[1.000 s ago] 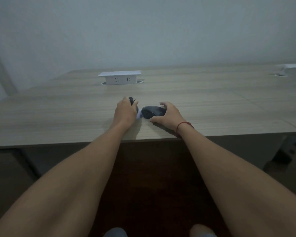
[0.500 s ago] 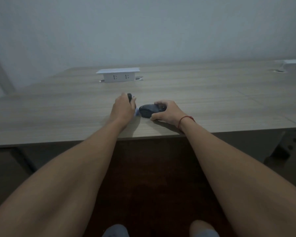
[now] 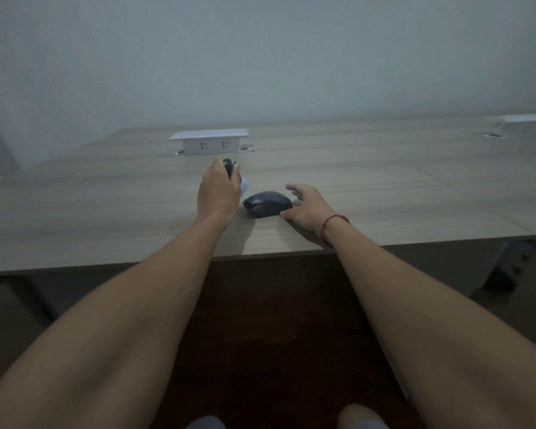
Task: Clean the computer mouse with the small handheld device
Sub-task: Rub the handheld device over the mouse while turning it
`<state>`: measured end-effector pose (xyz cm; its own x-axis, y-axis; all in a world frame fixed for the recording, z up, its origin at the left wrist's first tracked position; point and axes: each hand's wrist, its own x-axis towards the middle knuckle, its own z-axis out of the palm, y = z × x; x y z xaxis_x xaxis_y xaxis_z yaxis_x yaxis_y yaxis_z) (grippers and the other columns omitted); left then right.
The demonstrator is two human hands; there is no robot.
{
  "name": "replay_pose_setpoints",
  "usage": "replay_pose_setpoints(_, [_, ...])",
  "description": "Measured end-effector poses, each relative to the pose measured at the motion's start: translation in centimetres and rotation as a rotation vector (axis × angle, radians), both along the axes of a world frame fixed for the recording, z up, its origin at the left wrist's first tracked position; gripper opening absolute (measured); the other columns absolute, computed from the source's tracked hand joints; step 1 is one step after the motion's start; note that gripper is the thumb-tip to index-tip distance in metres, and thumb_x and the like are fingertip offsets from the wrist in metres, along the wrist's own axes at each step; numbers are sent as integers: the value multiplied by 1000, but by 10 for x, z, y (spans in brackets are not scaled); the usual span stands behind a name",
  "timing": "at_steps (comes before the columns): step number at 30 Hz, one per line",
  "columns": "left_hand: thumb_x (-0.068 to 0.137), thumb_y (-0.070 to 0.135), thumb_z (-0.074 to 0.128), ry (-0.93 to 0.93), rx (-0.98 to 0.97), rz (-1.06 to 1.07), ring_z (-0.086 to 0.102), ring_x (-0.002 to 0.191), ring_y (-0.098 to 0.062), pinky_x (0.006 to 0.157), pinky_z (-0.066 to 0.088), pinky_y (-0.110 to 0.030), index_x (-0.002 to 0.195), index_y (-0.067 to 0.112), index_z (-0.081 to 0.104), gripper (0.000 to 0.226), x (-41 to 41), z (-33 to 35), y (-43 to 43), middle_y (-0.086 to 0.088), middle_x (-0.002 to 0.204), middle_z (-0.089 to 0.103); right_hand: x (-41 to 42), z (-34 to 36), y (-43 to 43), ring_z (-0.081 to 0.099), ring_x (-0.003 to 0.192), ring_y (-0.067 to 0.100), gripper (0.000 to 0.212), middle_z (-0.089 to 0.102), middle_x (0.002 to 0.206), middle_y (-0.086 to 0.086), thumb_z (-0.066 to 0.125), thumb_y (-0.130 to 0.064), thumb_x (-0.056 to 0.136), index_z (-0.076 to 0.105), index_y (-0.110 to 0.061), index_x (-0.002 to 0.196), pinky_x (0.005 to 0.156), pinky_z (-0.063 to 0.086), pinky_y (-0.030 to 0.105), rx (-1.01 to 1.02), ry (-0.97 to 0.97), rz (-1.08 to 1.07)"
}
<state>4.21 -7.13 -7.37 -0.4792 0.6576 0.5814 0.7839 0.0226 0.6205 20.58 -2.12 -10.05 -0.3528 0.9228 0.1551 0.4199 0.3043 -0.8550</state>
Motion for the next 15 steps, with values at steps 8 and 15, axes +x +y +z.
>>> replay_pose_setpoints(8, [97,29,51,-45,-17,-146,53,72,-19,62,43,-27,92,2,56,28,6,-20,0,-9,85,56,-12,-7,1,50,128,30,49,52,141,13,50,-4,91,47,-9,139,108,40,37,29,-18,-233])
replay_pose_setpoints(15, [96,29,53,-89,85,-164,46,64,-13,60,41,-22,83,7,54,26,1,-6,-1,-3,74,52,-5,8,-1,54,99,19,63,52,120,8,58,-49,87,46,-4,130,71,44,18,-177,6,27])
